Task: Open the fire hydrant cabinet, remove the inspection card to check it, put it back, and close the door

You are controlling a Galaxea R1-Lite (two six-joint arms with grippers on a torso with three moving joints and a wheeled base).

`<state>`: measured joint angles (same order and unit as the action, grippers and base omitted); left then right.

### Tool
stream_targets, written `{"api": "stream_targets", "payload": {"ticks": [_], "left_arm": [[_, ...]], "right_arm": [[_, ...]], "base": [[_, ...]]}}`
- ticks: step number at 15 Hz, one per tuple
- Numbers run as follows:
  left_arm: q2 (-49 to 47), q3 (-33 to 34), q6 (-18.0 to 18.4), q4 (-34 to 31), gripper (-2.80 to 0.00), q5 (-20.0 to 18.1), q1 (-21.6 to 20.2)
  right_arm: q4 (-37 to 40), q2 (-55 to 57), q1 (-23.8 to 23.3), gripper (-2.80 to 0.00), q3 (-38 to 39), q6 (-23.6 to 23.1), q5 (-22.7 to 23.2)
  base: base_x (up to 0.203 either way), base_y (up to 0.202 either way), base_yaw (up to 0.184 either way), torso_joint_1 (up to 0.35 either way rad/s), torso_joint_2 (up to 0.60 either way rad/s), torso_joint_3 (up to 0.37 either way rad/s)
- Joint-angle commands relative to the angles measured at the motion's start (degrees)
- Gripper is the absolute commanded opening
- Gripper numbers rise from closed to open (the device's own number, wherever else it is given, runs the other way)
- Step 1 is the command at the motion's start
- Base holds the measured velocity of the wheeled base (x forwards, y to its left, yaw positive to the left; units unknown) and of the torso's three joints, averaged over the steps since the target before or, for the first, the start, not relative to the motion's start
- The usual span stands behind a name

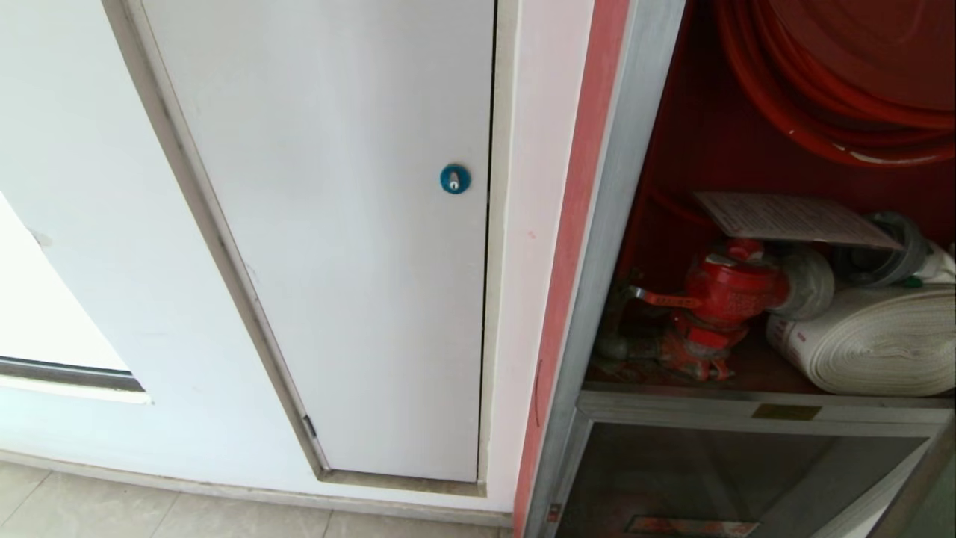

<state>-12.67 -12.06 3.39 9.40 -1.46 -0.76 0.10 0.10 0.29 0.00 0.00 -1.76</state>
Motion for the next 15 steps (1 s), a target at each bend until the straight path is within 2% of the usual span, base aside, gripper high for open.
{"api": "stream_targets", "payload": {"ticks": [1,5,7,8,12,15], "left_arm": [[3.53,3.07,-0.16,0.02,-2.80,-0.54,-0.29],[7.80,8.25,0.08,-0.29,-2.80,-1.11,-0.18],[11.52,10.15,1.52,-1.08,-2.80,-1.15,-0.07],[12.65,10.74,2.80,-3.42,-2.80,-1.00,-0.08],[12.67,12.06,3.26,-5.04,-2.80,-0.91,-0.08],[12.67,12.13,2.67,-9.28,-2.80,-0.65,-0.03]], "right_arm": [[-0.01,0.08,0.06,-2.80,0.00,0.00,0.00],[-0.01,0.05,0.00,-2.80,0.00,0.00,0.00],[-0.01,0.08,0.04,-2.80,0.00,0.00,0.00],[-0.01,0.02,0.06,-2.80,0.00,0.00,0.00],[-0.01,0.07,0.06,-2.80,0.00,0.00,0.00],[-0.01,0.07,0.05,-2.80,0.00,0.00,0.00]], "base": [[0.000,0.000,0.000,0.000,0.00,0.000],[0.000,0.000,0.000,0.000,0.00,0.000],[0.000,0.000,0.000,0.000,0.00,0.000],[0.000,0.000,0.000,0.000,0.00,0.000],[0.000,0.000,0.000,0.000,0.00,0.000],[0.000,0.000,0.000,0.000,0.00,0.000]]}}
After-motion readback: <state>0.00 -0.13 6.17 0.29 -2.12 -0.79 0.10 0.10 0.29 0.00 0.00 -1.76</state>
